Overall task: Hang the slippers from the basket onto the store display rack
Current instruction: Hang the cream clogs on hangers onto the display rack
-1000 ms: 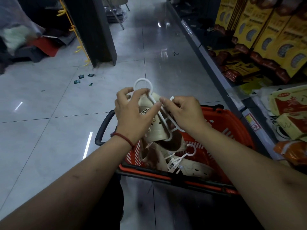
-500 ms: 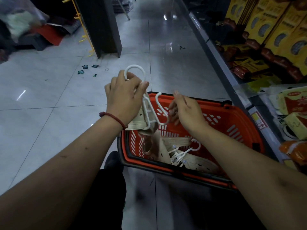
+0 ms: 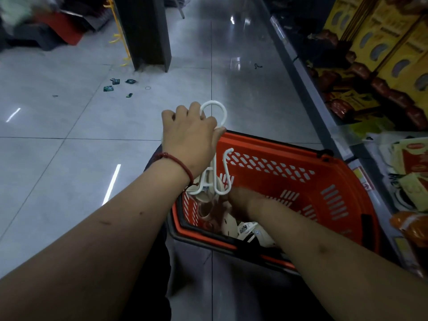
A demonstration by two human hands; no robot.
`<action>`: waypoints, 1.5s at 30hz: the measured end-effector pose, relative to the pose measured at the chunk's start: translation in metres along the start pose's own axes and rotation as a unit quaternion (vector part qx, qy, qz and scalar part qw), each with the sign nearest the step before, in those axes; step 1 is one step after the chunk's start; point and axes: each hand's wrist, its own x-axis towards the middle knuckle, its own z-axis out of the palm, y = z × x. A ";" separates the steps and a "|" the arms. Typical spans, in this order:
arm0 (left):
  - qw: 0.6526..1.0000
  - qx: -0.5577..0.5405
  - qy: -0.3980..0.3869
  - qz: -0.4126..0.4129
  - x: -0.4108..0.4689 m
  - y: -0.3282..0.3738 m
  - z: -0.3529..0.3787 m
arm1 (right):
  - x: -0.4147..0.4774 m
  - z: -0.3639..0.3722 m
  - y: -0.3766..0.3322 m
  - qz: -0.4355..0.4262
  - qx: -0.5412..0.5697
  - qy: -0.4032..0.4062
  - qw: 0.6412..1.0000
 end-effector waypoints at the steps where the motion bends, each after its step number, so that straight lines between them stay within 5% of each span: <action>1: 1.000 0.002 -0.005 -0.004 0.002 -0.001 0.002 | 0.004 0.005 -0.004 -0.013 -0.001 -0.017 1.000; 5: 1.000 0.005 -0.016 -0.016 0.010 -0.003 0.006 | 0.026 0.030 -0.008 -0.089 -0.037 -0.006 0.995; 11: 1.000 -0.003 -0.023 -0.010 0.014 -0.006 0.010 | 0.047 0.054 -0.004 -0.093 -0.170 0.033 0.980; 15: 1.000 -0.010 -0.017 -0.012 0.010 -0.010 0.008 | 0.053 0.062 0.014 -0.055 -0.280 0.110 0.952; 23: 0.998 -0.030 0.031 -0.035 -0.004 -0.013 0.006 | 0.008 0.043 0.009 0.030 -0.317 0.144 0.937; 30: 0.993 -0.096 0.034 -0.061 -0.007 0.001 0.009 | -0.014 0.022 0.024 0.172 -0.135 0.278 0.935; 36: 0.989 -0.130 0.035 -0.061 0.000 0.023 0.013 | -0.032 0.030 0.057 0.219 -0.146 0.228 0.937; 39: 0.989 -0.133 0.033 -0.047 0.003 0.035 0.016 | -0.031 0.046 0.082 0.191 0.021 0.208 0.959; 45: 0.992 -0.125 0.023 -0.023 0.009 0.047 0.025 | -0.026 0.062 0.104 0.121 0.168 0.079 0.975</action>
